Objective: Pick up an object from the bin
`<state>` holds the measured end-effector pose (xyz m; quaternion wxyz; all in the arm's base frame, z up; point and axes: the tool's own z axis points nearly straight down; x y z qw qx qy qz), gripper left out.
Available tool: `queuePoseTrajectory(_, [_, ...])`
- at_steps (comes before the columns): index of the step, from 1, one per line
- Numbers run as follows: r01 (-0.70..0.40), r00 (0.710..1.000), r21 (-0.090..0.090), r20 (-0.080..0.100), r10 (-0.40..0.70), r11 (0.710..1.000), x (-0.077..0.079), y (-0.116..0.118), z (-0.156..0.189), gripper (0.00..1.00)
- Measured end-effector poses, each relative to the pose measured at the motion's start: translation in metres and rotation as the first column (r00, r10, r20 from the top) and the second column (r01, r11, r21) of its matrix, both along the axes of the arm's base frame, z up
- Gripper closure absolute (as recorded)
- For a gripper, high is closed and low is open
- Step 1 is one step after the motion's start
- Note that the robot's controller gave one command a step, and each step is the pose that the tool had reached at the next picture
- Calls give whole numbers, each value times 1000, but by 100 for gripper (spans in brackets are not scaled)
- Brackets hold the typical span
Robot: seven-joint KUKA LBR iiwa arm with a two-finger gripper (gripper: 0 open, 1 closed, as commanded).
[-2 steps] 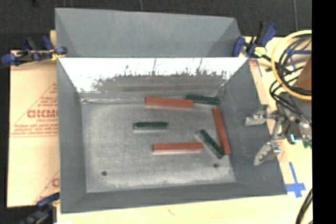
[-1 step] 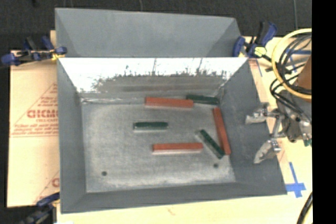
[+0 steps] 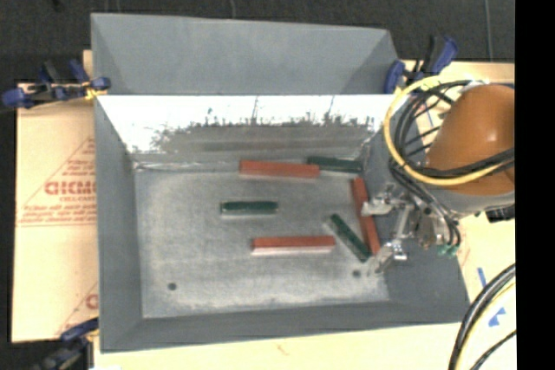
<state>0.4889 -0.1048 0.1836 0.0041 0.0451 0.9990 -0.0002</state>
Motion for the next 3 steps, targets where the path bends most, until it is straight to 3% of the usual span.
queuePoseTrajectory(1, [-82,997,-1,-6,82,997,11,63,-23,0])
queuePoseTrajectory(2, [-140,990,-2,-3,140,990,36,82,-53,0])
queuePoseTrajectory(3, [-52,999,3,-4,52,999,50,90,-108,0])
